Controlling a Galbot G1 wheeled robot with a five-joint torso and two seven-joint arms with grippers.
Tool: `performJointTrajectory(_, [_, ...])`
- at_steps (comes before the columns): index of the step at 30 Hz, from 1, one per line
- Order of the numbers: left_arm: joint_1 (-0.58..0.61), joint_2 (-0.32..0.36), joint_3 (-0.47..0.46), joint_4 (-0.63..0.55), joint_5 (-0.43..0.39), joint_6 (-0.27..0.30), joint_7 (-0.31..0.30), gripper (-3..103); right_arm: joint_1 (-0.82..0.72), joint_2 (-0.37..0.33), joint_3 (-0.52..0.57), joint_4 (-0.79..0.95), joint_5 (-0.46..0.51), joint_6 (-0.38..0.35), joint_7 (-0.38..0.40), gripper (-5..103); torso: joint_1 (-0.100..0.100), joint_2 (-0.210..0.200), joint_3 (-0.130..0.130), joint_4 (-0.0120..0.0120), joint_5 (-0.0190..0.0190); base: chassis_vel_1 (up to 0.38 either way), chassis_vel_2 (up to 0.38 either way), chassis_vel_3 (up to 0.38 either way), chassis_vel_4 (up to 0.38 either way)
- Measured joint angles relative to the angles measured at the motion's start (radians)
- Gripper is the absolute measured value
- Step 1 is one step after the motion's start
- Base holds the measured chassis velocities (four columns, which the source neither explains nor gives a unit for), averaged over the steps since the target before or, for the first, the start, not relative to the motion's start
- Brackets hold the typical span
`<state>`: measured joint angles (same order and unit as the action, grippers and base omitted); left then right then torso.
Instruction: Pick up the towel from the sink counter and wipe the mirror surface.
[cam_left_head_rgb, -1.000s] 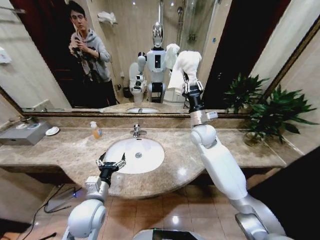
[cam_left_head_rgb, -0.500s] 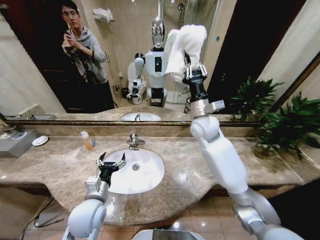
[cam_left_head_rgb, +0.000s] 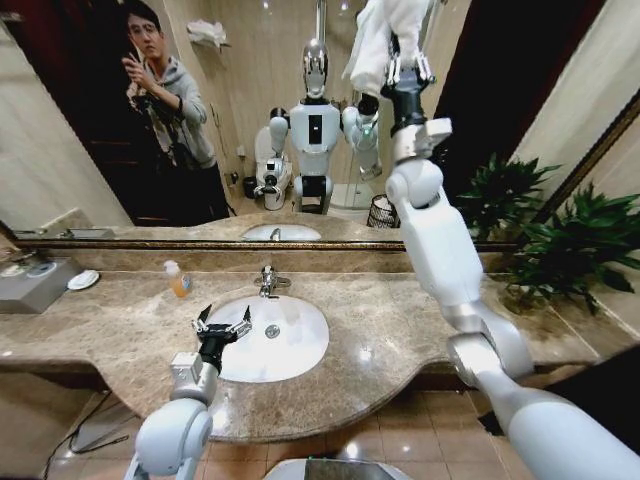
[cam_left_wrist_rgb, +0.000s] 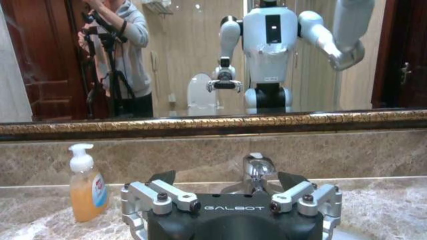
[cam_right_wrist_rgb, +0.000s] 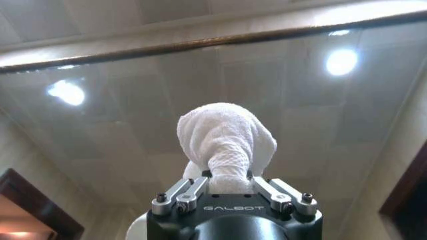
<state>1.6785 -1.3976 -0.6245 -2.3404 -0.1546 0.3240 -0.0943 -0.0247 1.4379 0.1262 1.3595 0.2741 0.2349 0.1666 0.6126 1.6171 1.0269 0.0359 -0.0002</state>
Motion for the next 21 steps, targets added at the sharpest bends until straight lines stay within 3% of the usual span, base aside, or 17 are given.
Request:
performJointTrajectory(8, [0.000, 0.000, 0.000, 0.000, 0.000, 0.000, 0.000, 100, 0.043, 0.165, -0.044, -0.082, -0.116, 0.018, -0.019, 18, -0.001, 0.000, 0.000, 0.0005, -0.0005, 0.000, 0.000, 0.000, 0.000])
performJointTrajectory(14, [0.000, 0.000, 0.000, 0.000, 0.000, 0.000, 0.000, 100, 0.032, 0.177, -0.060, -0.136, -0.191, 0.044, -0.041, 18, 0.000, 0.000, 0.000, -0.0003, 0.0000, 0.000, 0.000, 0.000, 0.000])
performJointTrajectory(21, [0.000, 0.000, 0.000, 0.000, 0.000, 0.000, 0.000, 100, 0.014, 0.174, -0.014, -0.169, -0.214, 0.069, -0.048, 18, -0.001, 0.000, 0.000, 0.0005, 0.0001, 0.000, 0.000, 0.000, 0.000])
